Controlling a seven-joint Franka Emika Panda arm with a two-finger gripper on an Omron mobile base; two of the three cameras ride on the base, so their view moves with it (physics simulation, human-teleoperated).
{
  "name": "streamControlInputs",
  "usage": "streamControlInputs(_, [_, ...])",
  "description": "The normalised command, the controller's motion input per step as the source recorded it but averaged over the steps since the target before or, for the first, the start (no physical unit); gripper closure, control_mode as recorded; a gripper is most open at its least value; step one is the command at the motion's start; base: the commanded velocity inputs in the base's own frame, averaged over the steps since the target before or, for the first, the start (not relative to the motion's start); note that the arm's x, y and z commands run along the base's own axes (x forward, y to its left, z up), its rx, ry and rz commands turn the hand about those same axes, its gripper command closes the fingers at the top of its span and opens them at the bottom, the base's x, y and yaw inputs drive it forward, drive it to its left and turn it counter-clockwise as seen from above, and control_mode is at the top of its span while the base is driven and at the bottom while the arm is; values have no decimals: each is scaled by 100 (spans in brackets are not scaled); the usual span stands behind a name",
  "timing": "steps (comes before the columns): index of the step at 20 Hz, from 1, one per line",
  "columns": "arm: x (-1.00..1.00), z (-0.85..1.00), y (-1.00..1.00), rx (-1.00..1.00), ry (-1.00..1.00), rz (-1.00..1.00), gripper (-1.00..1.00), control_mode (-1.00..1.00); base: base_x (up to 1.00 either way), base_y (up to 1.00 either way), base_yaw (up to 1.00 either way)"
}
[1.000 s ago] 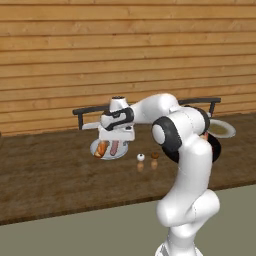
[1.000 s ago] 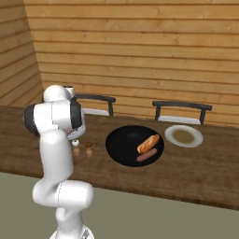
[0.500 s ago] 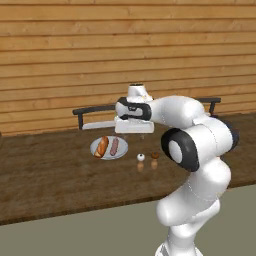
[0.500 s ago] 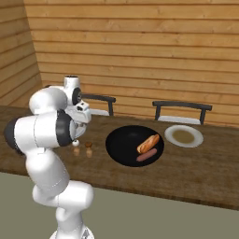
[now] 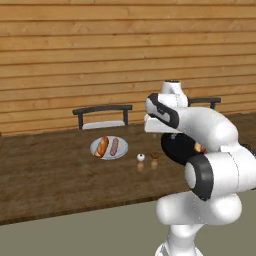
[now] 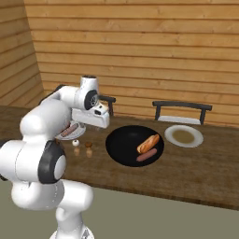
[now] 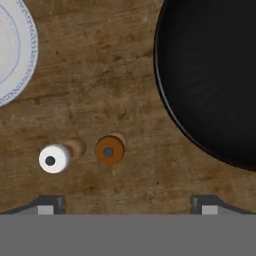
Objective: Place one bun and one sausage from the bowl on each plate.
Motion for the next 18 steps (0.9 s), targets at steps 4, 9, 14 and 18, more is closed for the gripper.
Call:
streamControlInputs(4, [-23, 14, -100, 1, 0, -1, -100, -100, 0, 0, 0])
streamControlInputs(9, [-5, 2, -100, 4, 0, -4, -100, -100, 0, 0, 0])
streamControlInputs(14, [18, 0, -100, 4, 0, -1, -100, -100, 0, 0, 0])
streamControlInputs(18, [10, 0, -87, 0, 0, -5, -100, -100, 0, 0, 0])
